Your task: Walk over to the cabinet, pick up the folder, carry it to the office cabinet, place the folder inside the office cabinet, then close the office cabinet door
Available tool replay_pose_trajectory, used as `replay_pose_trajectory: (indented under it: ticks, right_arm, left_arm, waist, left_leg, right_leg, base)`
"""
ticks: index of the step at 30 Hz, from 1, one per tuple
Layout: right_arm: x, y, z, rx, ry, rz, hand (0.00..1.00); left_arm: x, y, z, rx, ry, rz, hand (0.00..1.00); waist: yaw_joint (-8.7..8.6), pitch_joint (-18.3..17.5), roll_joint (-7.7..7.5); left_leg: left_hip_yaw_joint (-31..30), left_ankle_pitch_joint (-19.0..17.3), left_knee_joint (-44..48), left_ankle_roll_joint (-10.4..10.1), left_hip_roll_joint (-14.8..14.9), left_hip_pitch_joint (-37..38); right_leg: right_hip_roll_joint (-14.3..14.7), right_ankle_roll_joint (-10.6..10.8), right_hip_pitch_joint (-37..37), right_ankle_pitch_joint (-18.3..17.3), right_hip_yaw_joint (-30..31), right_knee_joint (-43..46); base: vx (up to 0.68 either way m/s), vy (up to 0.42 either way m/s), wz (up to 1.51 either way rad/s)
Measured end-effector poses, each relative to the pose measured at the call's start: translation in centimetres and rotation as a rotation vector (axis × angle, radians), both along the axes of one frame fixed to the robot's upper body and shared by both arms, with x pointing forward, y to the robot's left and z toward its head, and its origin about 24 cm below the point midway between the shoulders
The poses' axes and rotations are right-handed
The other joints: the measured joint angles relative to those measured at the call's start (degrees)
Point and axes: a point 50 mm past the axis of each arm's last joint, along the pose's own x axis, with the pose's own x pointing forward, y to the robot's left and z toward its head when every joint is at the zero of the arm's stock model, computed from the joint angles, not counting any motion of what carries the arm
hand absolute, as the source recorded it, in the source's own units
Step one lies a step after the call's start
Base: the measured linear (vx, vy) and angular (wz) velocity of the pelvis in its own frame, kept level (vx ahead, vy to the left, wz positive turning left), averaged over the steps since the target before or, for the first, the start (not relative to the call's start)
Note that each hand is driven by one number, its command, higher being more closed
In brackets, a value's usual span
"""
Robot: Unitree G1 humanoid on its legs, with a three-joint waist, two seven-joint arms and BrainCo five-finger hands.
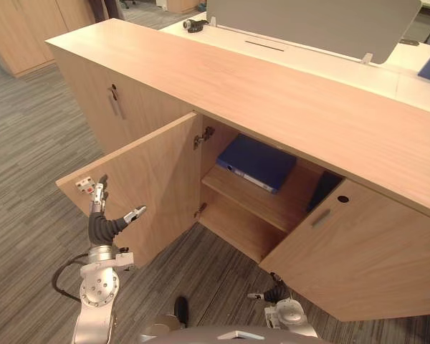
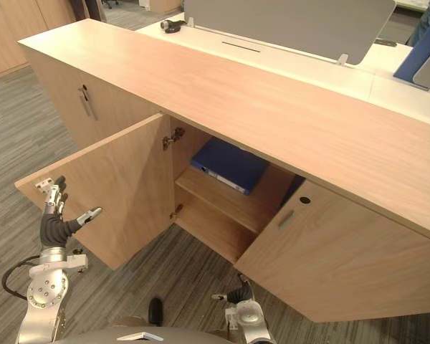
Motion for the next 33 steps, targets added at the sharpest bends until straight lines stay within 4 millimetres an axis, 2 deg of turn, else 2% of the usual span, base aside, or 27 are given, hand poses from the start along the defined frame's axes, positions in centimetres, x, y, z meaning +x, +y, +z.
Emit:
replay_pose_trajectory:
  ticks: [4,8,11,16,17,22,26,31,33]
  right_arm:
    - [-0.6,0.0,-0.4,0.003,0.033,-0.002,0.00]
    - [-1.0,0.0,-0.5,0.003,0.042,-0.005,0.00]
    - [-1.6,0.0,-0.7,0.006,0.056,-0.012,0.00]
    - [-2.2,0.1,-0.9,0.010,0.069,-0.017,0.00]
    - [-2.1,0.1,-0.8,0.012,0.063,-0.019,0.00]
    - [-2.0,0.2,-0.7,0.020,0.055,-0.029,0.00]
    - [-1.8,0.1,-0.6,0.026,0.054,-0.047,0.00]
    - [-1.1,0.1,-0.4,0.028,0.036,-0.048,0.00]
    - [-0.9,-0.2,-0.3,0.020,0.031,-0.045,0.00]
  left_arm:
    - [-0.3,0.5,0.8,-0.061,-0.054,0.070,0.00]
    - [-1.1,2.4,1.7,-0.131,-0.134,0.191,0.00]
    - [-2.3,4.6,1.6,-0.188,-0.166,0.365,0.00]
    - [-3.8,6.2,1.1,-0.207,-0.163,0.499,0.00]
    - [-4.1,6.6,0.8,-0.202,-0.149,0.525,0.00]
    - [-5.0,8.0,-1.4,-0.213,-0.044,0.612,0.00]
    - [-5.3,9.5,-3.9,-0.214,0.088,0.642,0.00]
    - [-5.4,10.9,-5.4,-0.184,0.198,0.639,0.00]
    - [-4.8,11.4,-6.0,-0.176,0.235,0.619,0.00]
  waist:
    - [0.53,0.0,-0.49]
    - [0.77,0.0,-0.79]
    - [1.12,-0.1,-1.12]
    - [2.56,-0.7,-2.46]
    - [2.61,-1.0,-2.98]
    - [2.81,-1.4,-3.52]
    - [3.01,-1.3,-3.34]
    - [2.32,-1.2,-3.27]
    - [1.92,-1.1,-3.06]
  left_leg:
    - [-0.3,0.1,0.0,-0.1,0.0,-0.2]
    - [-0.6,0.3,0.0,-0.1,0.0,-0.3]
    - [-1.3,0.8,0.0,-0.3,0.0,-1.1]
    - [-1.4,0.9,0.0,-0.3,0.1,-1.3]
    - [-1.5,0.9,0.0,-0.3,0.1,-1.4]
    - [-1.6,0.9,0.0,-0.3,0.1,-1.6]
    - [-2.4,0.9,0.0,-0.3,0.0,-1.9]
    - [-2.5,0.7,0.0,0.0,0.1,-2.1]
    - [-2.3,0.4,0.0,0.1,0.0,-2.4]
  right_leg:
    - [0.2,-0.3,-0.1,0.2,0.7,0.4]
    - [0.3,-0.5,-0.5,-0.1,1.1,0.5]
    - [0.7,-0.5,-1.0,-0.2,1.3,0.4]
    - [0.8,-0.5,-1.0,-0.2,1.2,0.2]
    - [0.9,-0.4,-1.0,-0.2,1.2,0.1]
    - [1.1,-0.5,-1.0,-0.2,1.2,-0.2]
    - [1.1,-0.4,-1.0,-0.2,1.3,-0.4]
    - [1.4,0.0,-1.0,-0.5,2.0,-1.2]
    - [1.8,0.1,-1.4,-0.7,3.2,-1.7]
  base:
    - [-0.02,-0.008,0.04]
    - [-0.05,0.000,0.03]
    - [-0.04,-0.011,0.10]
    - [0.00,-0.019,0.03]
    - [0.00,0.000,0.00]
    - [0.00,-0.004,0.01]
    - [0.00,-0.014,0.09]
    - [0.00,0.000,0.00]
    - [0.01,-0.010,-0.02]
